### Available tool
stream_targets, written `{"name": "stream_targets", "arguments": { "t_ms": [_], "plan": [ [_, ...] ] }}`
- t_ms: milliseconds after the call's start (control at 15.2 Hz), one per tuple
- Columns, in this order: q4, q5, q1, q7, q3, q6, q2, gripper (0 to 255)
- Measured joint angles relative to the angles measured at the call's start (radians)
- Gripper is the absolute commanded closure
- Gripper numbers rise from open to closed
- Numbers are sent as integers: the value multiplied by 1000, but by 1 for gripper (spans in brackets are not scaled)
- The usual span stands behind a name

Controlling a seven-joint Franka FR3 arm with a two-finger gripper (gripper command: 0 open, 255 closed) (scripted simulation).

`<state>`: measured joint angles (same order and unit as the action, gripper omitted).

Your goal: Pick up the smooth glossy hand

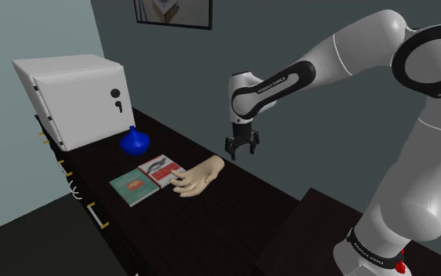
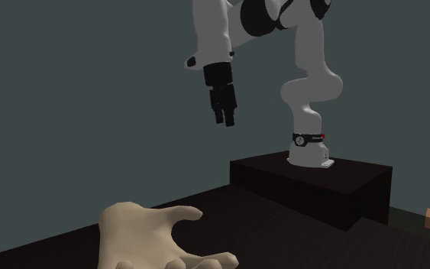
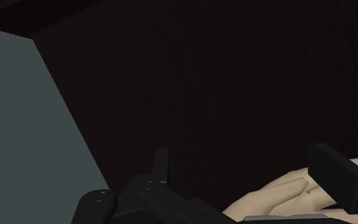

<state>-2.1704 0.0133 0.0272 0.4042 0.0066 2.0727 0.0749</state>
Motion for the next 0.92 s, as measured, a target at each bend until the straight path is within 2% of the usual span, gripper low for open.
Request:
{"name": "stream_targets", "arguments": {
  "t_ms": [462, 924],
  "plan": [
    [237, 29, 3, 70, -2, 42, 302, 0],
    [530, 60, 0, 130, -7, 21, 597, 0]
  ]
}}
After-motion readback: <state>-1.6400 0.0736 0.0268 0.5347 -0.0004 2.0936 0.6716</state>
